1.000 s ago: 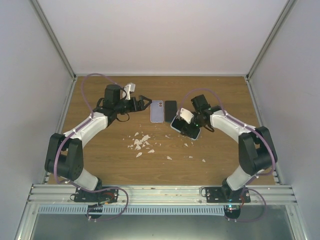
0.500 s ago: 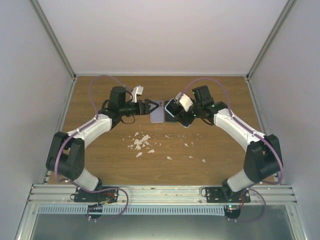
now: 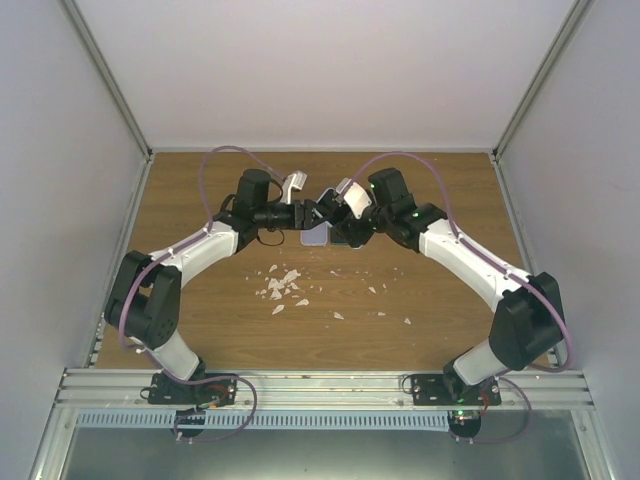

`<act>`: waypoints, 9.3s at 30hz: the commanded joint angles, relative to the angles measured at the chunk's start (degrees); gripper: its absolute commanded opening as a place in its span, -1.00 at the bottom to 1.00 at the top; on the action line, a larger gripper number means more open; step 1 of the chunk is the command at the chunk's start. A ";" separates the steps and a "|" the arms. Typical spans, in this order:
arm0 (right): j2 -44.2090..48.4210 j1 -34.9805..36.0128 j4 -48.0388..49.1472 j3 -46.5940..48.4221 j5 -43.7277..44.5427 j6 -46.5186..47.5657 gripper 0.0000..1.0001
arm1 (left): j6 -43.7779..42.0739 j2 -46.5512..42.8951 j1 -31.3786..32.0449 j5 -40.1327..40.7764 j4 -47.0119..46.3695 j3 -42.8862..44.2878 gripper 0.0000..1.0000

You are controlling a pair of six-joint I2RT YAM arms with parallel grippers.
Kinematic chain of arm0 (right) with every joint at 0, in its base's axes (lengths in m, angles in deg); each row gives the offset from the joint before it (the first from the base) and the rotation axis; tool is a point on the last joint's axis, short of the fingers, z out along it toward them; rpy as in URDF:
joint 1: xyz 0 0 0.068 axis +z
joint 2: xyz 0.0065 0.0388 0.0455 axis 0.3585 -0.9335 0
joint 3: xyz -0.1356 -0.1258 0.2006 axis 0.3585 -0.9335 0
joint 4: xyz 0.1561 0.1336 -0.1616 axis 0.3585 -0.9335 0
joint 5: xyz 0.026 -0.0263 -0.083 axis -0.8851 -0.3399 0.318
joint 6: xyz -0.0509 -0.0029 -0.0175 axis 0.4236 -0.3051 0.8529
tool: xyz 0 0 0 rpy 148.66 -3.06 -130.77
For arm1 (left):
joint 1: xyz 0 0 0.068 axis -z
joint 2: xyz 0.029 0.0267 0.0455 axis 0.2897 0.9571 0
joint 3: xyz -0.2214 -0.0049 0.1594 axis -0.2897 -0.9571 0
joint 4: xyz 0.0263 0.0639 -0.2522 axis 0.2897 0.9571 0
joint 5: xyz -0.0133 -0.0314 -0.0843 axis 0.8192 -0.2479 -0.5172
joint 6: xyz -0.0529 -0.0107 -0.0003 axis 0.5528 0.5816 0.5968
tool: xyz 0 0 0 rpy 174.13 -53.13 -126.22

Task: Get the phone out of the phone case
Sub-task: Remove the phone case from the phone.

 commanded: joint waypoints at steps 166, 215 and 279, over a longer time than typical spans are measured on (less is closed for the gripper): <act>5.63 -6.66 -18.93 6.89 -46.62 8.60 -0.42 | -27.52 -13.76 2.71 -45.66 9.68 2.21 -1.00; -0.41 -9.00 39.99 -0.89 -51.41 -54.85 -0.99 | -41.13 -18.09 -8.50 2.11 26.01 15.87 0.86; -3.99 -8.94 44.51 -4.06 -40.04 -85.97 -0.99 | -72.10 -9.12 25.58 70.21 20.77 14.69 0.08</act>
